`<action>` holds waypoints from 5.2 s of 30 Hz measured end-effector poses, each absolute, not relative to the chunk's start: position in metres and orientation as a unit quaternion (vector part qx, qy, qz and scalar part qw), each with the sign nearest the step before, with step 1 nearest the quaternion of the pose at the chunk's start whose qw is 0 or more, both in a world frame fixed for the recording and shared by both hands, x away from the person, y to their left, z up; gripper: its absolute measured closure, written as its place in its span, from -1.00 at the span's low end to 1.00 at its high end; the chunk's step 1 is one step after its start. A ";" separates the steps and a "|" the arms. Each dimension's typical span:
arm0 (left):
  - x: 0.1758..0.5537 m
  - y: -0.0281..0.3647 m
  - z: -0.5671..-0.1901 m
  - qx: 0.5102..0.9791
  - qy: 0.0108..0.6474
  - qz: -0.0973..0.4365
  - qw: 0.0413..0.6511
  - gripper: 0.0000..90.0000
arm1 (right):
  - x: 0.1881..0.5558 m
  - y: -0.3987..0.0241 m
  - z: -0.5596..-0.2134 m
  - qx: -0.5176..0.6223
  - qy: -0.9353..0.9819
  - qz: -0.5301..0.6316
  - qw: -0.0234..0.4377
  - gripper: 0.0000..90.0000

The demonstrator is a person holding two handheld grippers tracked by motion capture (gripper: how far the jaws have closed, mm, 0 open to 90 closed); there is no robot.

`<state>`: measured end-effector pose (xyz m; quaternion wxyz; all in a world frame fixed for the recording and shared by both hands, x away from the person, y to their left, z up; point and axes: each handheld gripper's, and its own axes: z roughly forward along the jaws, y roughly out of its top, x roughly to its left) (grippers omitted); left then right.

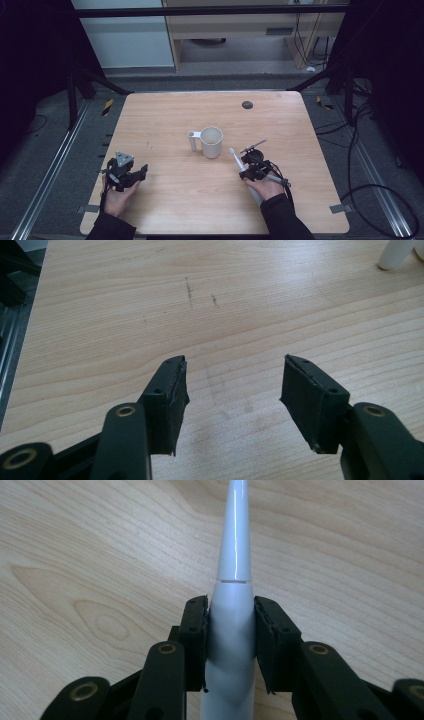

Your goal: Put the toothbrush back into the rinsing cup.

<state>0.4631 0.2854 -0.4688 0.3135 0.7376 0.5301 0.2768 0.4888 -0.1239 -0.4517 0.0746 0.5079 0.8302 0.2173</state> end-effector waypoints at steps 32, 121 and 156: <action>0.463 0.286 -0.469 0.736 0.531 0.279 0.315 -0.05 | 0.477 -0.149 -0.385 0.497 0.742 0.408 0.191 0.51; 0.463 0.289 -0.467 0.729 0.533 0.280 0.325 -0.06 | 0.569 -0.058 -0.350 0.470 0.656 0.543 0.232 0.51; 0.463 0.289 -0.467 0.729 0.533 0.281 0.325 -0.06 | 0.576 -0.041 -0.399 0.492 0.695 0.484 0.202 0.51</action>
